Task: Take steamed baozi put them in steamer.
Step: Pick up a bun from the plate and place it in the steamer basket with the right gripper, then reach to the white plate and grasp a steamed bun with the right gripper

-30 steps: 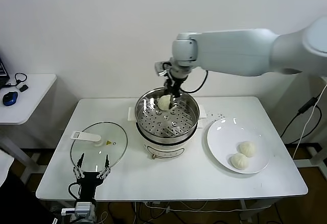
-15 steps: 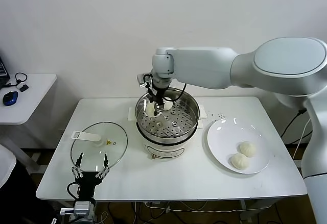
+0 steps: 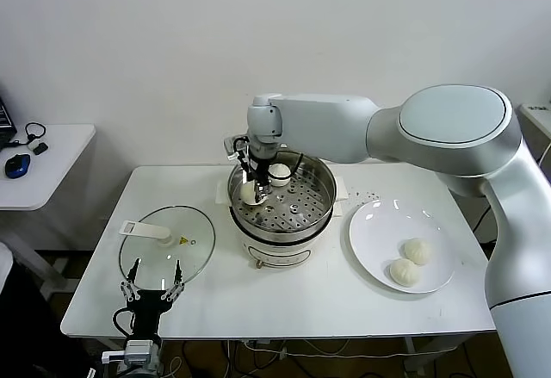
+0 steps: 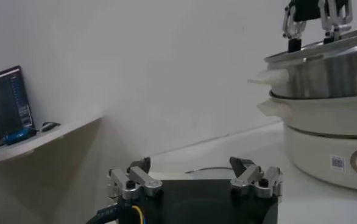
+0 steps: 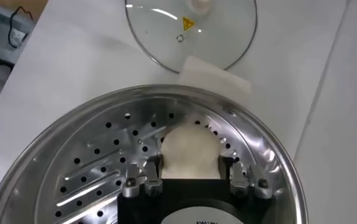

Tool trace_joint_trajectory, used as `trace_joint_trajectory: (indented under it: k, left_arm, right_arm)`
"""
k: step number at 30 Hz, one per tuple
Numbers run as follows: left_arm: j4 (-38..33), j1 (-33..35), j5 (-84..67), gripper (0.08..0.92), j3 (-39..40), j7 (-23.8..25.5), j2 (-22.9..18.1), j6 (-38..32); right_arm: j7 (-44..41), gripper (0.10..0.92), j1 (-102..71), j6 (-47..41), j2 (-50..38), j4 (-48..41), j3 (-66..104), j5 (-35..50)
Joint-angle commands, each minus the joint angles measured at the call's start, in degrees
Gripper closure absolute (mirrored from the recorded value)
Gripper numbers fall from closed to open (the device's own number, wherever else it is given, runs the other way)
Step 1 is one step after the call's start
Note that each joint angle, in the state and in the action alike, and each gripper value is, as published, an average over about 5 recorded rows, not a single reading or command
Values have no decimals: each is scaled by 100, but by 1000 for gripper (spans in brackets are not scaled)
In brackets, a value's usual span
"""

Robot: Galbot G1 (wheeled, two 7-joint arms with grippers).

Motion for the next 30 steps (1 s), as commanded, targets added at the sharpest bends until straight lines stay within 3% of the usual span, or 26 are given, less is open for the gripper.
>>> trace_joint_trajectory:
  k: [1,6,9,18,30]
  left_arm:
    - [3,-8,2,177,4,-1,-20,-5]
    - [-14,3,6,177,8,-1,-21,-3]
    - [-23,20,10,177,0,-6,-15,-4]
    - [-52,34,32,177,20,-11,10,4]
    - [-73,84,59,177,52,-22,33,-8]
  right_arm:
    - [-59,366,-108,93,32,-107,81,53]
    - [-81,237,8,108,-51,-61,125,254]
    - [-163,211,266,154,-185,88,4,398]
    - [-514,202,1363,387,-872,955,-794,826]
    - [-694,203,2335,515,-2228,2053,-1466,791]
